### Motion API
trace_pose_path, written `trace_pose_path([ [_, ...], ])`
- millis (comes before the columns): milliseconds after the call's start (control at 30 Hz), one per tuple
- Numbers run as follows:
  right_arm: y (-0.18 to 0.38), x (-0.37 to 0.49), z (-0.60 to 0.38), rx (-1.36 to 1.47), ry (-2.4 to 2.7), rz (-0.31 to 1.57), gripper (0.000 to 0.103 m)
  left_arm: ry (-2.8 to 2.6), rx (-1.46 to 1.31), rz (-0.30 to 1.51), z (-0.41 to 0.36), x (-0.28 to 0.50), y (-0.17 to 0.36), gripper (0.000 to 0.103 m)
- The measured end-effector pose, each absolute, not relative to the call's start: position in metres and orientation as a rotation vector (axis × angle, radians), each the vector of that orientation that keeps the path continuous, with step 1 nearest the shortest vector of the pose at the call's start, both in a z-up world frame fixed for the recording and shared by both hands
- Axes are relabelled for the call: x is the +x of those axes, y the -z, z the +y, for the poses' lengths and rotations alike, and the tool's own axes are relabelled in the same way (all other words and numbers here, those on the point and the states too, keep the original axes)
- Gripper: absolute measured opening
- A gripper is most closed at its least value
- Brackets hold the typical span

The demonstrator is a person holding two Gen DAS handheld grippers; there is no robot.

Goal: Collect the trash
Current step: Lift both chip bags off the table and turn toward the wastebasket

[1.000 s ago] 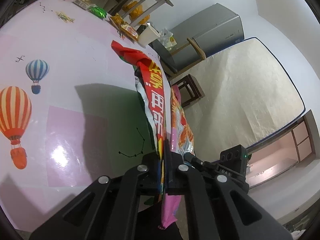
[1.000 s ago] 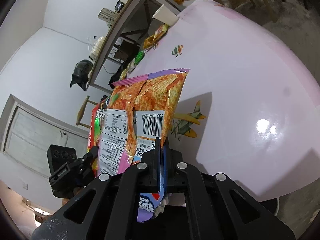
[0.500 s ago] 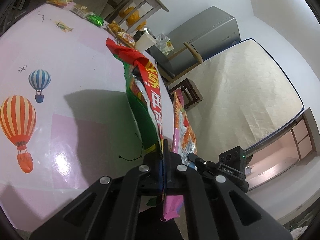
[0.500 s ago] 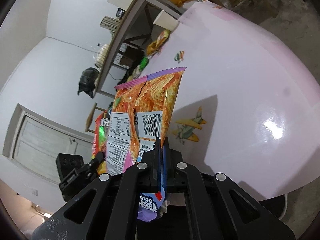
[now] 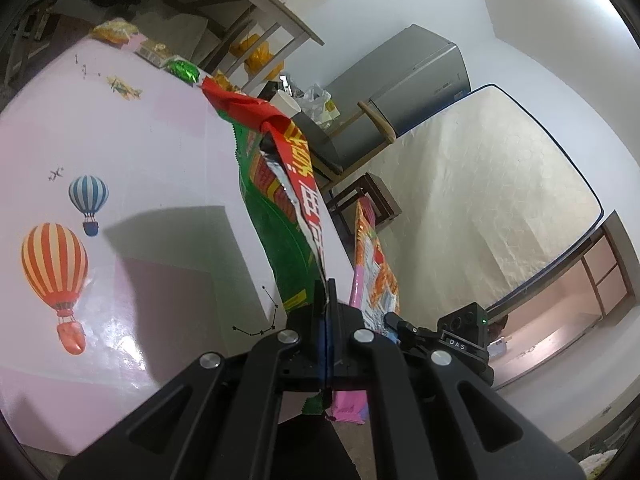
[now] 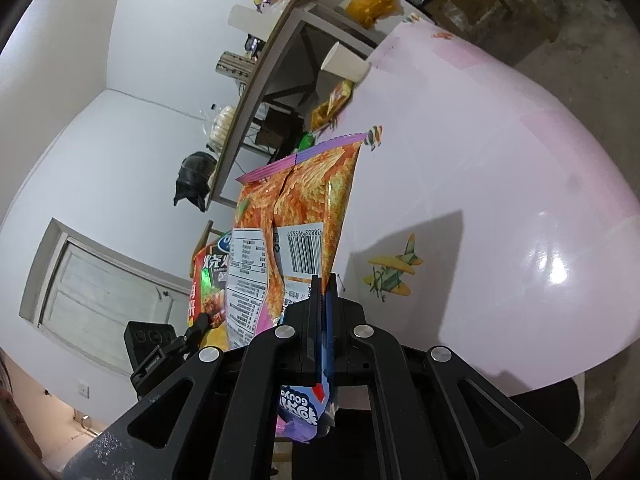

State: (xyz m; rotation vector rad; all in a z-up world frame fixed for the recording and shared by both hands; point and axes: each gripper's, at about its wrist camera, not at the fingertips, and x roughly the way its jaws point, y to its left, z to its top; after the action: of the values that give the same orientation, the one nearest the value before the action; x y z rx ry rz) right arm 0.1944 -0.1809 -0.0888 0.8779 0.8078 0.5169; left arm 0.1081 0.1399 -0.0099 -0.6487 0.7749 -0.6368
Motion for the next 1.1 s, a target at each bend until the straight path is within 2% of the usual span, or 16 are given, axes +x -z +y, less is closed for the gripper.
trace_pose_path([
  [533, 0.077, 0.164, -0.222, 0.923, -0.465, 0.709, 0.0, 0.662, -0.558, 0.717, 0.112, 0.104, -0.021, 0.0],
  [1100, 0.076, 0.157, -0.239, 0.944, -0.427, 0.674, 0.0, 0.663, -0.493, 0.702, 0.095, 0.101, -0.029, 0.0],
])
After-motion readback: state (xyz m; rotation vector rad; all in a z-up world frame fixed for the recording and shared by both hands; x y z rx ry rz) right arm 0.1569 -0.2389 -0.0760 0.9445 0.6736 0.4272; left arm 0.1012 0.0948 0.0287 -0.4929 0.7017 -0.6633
